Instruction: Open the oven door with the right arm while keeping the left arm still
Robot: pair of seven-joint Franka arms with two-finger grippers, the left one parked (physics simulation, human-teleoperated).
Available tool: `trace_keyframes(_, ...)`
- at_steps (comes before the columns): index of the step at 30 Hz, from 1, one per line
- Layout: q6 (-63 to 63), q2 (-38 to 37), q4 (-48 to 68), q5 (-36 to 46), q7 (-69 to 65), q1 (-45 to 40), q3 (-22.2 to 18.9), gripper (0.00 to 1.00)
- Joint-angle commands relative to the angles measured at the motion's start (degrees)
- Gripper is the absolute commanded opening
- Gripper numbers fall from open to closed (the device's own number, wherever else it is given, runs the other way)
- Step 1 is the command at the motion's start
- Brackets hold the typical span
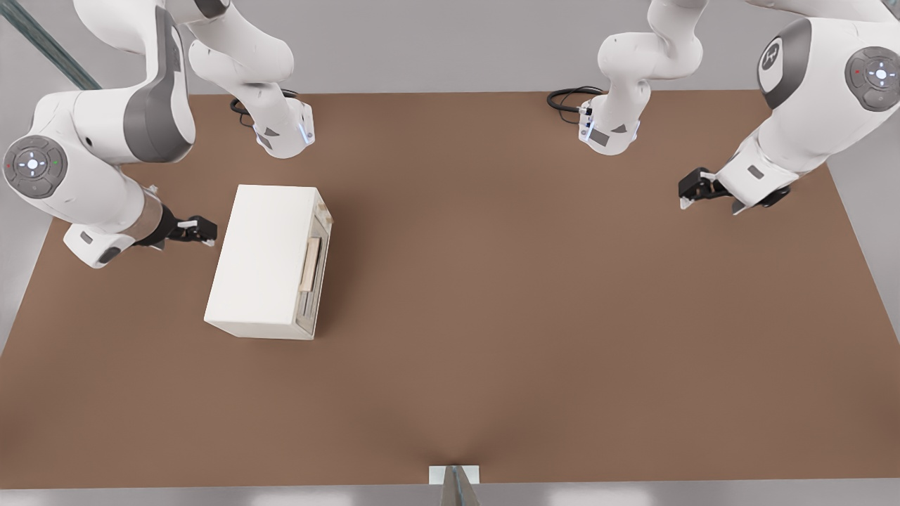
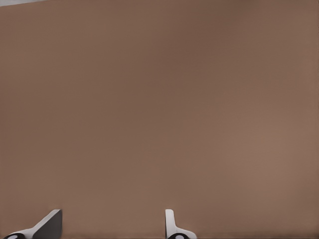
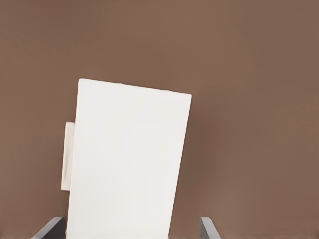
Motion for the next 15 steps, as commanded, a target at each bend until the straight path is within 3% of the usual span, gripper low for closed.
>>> trace_keyframes(1,-0.43,-0.22,-0.50,0.44,-0.19,-0.32,0.04,1.00)
trace_keyframes(3,-0.08,0.92,-0.41,-0.61,-0.19,0.55,0.12,1.00)
trace_keyframes(5,-0.08,6.63,0.47,-10.63,-0.02,10.31,0.57,1.00)
trace_keyframes(6,-0.08,8.40,0.82,-13.44,-0.10,13.29,0.65,0.48)
trace_keyframes(7,-0.17,10.24,1.96,-15.02,0.51,15.84,0.57,0.21)
trace_keyframes(10,-0.17,13.49,2.05,-23.99,10.26,23.84,0.57,0.21)
trace_keyframes(15,-0.17,18.86,-0.15,-28.83,20.29,25.87,0.57,0.21)
